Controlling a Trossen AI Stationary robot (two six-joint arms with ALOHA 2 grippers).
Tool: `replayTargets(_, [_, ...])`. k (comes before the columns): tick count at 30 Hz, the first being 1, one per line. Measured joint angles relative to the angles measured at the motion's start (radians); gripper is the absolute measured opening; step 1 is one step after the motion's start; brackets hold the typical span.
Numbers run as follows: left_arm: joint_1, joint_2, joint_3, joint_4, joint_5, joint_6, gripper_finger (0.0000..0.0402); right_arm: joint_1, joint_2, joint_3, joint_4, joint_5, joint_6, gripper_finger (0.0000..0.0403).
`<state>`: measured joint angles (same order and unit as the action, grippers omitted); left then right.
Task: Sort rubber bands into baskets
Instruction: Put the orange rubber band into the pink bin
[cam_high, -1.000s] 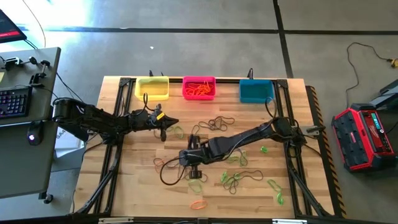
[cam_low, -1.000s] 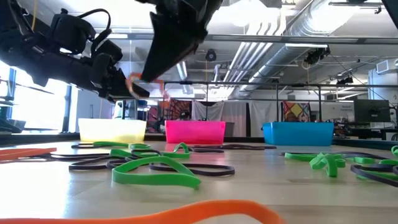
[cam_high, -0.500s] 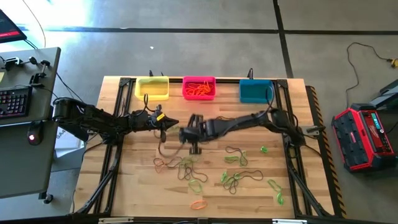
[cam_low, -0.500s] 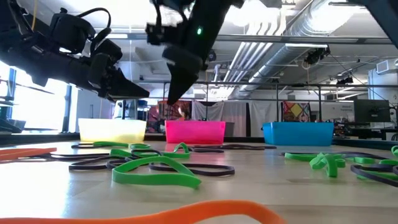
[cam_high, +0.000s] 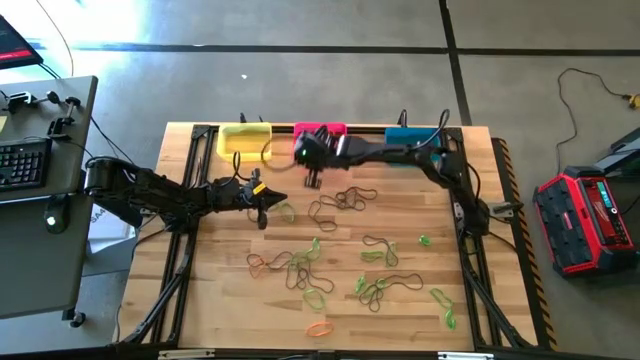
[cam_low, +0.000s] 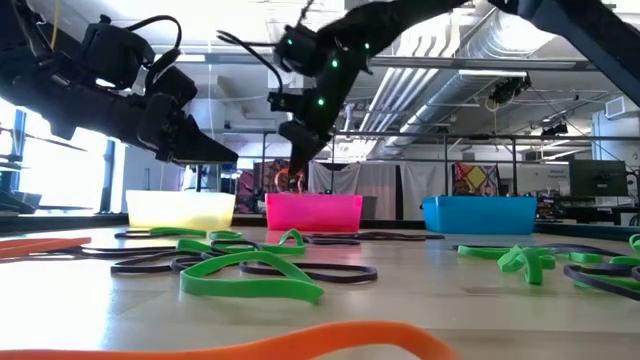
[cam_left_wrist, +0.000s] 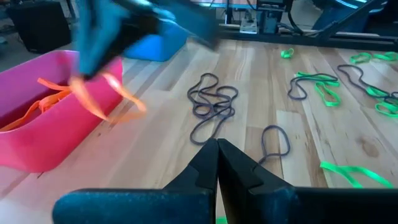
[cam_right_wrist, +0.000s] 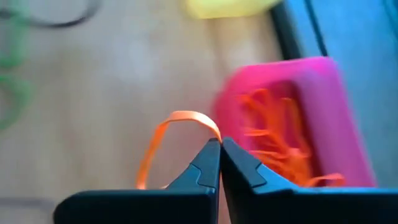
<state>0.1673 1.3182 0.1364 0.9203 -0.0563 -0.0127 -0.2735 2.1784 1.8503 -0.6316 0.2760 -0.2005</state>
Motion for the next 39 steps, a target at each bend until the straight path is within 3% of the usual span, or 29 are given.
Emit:
replayTargets(12, [0.000,0.000,0.000,0.001,0.000,-0.001,0.0000,-0.226,-0.001,0.000,0.136,-0.005,0.013,0.0000])
replayTargets(24, [0.000,0.000,0.000,-0.008,0.000,-0.013,0.0000,-0.257,0.062,0.000,0.107,-0.060,-0.005,0.0003])
replayTargets(35, [0.000,0.000,0.000,-0.019,0.030,-0.039,0.0000,-0.251,0.039,0.000,0.109,-0.002,-0.007,0.0107])
replayTargets(39, [0.001,0.000,0.000,-0.019,0.021,-0.038,0.0000,-0.231,0.001,0.000,0.105,0.003,-0.007,0.0123])
